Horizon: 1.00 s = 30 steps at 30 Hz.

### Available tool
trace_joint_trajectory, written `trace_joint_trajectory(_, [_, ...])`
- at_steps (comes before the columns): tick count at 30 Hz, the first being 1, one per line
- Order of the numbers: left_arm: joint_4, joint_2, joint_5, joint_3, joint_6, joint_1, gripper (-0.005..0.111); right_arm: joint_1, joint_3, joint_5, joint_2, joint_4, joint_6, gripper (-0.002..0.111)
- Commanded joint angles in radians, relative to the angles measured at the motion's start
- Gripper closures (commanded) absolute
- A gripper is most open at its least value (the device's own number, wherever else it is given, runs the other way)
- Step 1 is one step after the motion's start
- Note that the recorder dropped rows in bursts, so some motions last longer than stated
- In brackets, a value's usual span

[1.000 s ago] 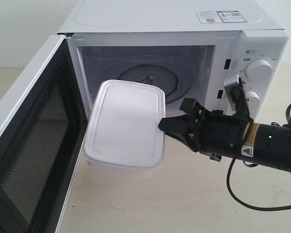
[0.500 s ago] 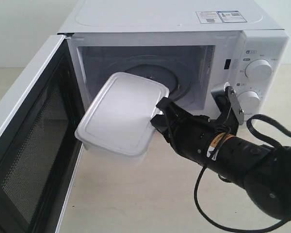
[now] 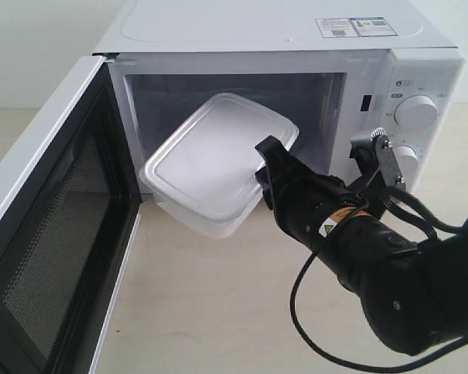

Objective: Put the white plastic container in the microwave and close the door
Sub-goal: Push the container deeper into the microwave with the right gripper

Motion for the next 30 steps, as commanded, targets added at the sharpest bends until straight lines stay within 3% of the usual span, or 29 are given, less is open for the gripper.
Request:
trace_joint_trajectory(1, [-0.005, -0.002, -0.006, 0.004, 0.004, 0.002, 0.102, 0.0, -0.049, 0.025, -0.012, 0.06, -0.068, 0.108])
trace_joint_trajectory(12, [-0.005, -0.002, -0.006, 0.004, 0.004, 0.002, 0.102, 0.002, -0.103, 0.034, -0.01, 0.242, -0.155, 0.108])
trace_joint_trajectory(30, [-0.005, -0.002, -0.006, 0.004, 0.004, 0.002, 0.102, 0.01, -0.274, 0.023, 0.108, 0.318, -0.175, 0.108])
